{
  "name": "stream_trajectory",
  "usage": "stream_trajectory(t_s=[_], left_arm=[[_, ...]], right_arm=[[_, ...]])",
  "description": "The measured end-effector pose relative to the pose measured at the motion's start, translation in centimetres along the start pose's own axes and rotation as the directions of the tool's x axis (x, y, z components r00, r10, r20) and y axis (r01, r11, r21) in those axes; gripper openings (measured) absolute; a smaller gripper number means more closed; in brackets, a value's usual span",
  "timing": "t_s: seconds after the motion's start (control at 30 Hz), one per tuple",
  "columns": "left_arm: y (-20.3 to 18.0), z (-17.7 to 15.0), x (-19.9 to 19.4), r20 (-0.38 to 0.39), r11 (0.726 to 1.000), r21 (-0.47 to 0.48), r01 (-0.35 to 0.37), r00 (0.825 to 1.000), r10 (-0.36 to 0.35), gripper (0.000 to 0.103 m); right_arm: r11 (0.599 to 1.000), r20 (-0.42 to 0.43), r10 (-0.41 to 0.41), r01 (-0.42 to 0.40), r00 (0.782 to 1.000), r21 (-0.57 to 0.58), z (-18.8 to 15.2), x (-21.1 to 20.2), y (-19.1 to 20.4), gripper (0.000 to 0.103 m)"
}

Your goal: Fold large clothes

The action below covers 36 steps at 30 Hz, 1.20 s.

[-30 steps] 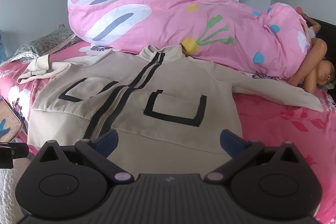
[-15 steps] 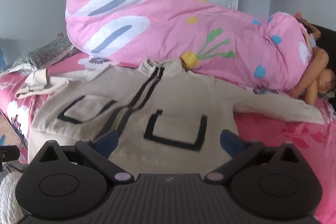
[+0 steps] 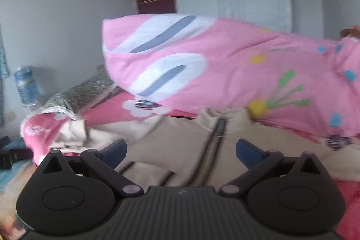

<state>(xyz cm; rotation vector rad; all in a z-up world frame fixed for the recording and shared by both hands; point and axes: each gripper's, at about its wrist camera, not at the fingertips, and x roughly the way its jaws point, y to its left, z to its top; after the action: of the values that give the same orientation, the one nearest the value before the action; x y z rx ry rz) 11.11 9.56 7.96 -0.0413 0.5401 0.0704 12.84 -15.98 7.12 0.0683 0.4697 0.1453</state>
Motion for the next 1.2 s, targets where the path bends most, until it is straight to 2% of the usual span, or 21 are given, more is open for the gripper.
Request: stream_trajectory(t_s=[0.13,0.2,0.33,0.43,0.5,0.6,0.67,0.7,0.73,0.87,1.07,1.13,1.2], left_arm=[[2.5,2.6,4.9,-0.020,0.997,-0.029,0.066,0.998,-0.067,0.103],[3.8,3.6,7.5,-0.039,0.996,-0.041,0.073,0.996,-0.075,0.103],[6.6,5.4,13.1,-0.070,0.997,-0.079,0.010,0.997,-0.016,0.103],[8.2,6.1,18.2,-0.143,0.994,-0.098,-0.048,0.989,0.033,0.103],[8.8,5.8,21.8,-0.213,0.992,-0.103,-0.072,0.976,0.049,0.103],[9.1,4.4,26.2,-0.324,0.992,-0.095,-0.086,0.945,0.051,0.103],[9.1,3.2,28.7,-0.398,0.993,-0.076,-0.093,0.916,0.055,0.103],[9.1,2.5,29.8,-0.435,0.991,-0.055,-0.121,0.897,0.085,0.103],[9.3,2.1,30.5,-0.453,0.990,-0.040,-0.138,0.885,0.105,0.103],[9.4,1.4,29.8,-0.405,0.988,-0.033,-0.153,0.906,0.127,0.103],[9.8,3.1,28.0,-0.346,0.969,-0.010,-0.246,0.910,0.227,0.103],[9.5,4.3,26.4,-0.293,0.968,-0.008,-0.249,0.927,0.236,0.103],[8.8,5.9,24.7,-0.242,0.977,-0.018,-0.211,0.949,0.201,0.103]], right_arm=[[0.998,-0.044,0.063,-0.063,0.997,0.008,0.4,5.1,1.1,0.103],[0.995,-0.084,0.097,-0.096,0.992,0.007,0.2,7.9,1.7,0.103],[0.986,-0.180,0.155,-0.163,0.971,-0.031,-0.7,13.3,3.3,0.103],[0.978,-0.242,0.171,-0.194,0.955,-0.077,-1.9,16.8,4.5,0.103],[0.973,-0.285,0.170,-0.207,0.943,-0.103,-2.8,18.7,5.1,0.103],[0.968,-0.323,0.185,-0.228,0.928,-0.100,-4.0,20.3,5.3,0.103],[0.967,-0.337,0.182,-0.231,0.924,-0.112,-4.8,20.9,5.5,0.103],[0.966,-0.344,0.178,-0.230,0.922,-0.118,-5.1,21.3,5.6,0.103],[0.965,-0.352,0.176,-0.231,0.919,-0.121,-5.5,21.5,5.6,0.103],[0.967,-0.370,0.175,-0.229,0.913,-0.107,-6.1,22.0,5.0,0.103],[0.978,-0.366,0.166,-0.201,0.916,-0.060,-6.0,21.4,3.5,0.103],[0.979,-0.357,0.167,-0.197,0.919,-0.049,-5.7,20.7,3.0,0.103],[0.980,-0.339,0.168,-0.193,0.926,-0.041,-5.4,19.7,2.5,0.103]])
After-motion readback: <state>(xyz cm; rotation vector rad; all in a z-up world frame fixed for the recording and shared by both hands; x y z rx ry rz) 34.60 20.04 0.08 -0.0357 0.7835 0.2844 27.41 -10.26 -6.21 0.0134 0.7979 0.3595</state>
